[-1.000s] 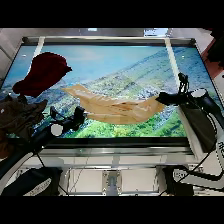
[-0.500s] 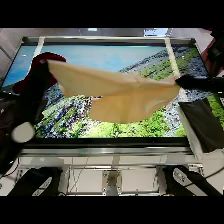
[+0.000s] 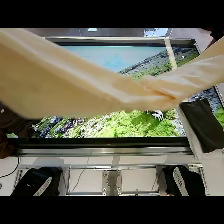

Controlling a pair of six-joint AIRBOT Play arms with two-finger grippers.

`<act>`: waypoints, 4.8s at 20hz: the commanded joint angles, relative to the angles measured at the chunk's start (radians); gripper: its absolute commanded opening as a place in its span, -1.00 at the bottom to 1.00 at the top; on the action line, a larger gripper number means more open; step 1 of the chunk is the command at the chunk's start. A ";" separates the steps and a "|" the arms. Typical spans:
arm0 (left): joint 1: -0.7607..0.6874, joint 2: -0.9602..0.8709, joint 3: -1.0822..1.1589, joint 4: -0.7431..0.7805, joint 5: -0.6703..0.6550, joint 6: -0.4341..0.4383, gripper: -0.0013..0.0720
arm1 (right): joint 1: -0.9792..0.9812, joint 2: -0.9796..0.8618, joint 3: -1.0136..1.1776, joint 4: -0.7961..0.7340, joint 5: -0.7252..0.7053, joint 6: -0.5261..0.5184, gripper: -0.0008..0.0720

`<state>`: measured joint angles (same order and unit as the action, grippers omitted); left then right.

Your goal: Fold the shirts.

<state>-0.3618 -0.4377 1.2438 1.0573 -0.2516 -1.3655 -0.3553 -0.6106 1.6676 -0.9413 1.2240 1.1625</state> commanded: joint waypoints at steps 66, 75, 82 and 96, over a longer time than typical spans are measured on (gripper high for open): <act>0.701 -0.245 -0.898 0.076 -0.830 -0.798 0.34 | -0.183 -0.623 -1.113 0.450 -0.023 -0.200 -0.89; 0.706 -0.266 -0.970 0.027 -0.732 -0.731 0.31 | -0.183 -0.622 -1.113 0.495 0.009 -0.202 -0.89; 0.704 -0.386 -0.970 -0.056 -0.649 -0.659 0.29 | -0.183 -0.621 -1.113 0.556 0.028 -0.222 -0.89; 0.704 -0.219 -0.540 -0.746 -0.507 0.287 -0.93 | -0.206 -0.373 -0.929 0.829 0.374 -0.313 -0.90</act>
<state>0.3424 -0.7357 0.5243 0.5499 -0.7460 -1.4048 -0.5560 -1.1038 0.6415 -0.1951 1.4834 0.8402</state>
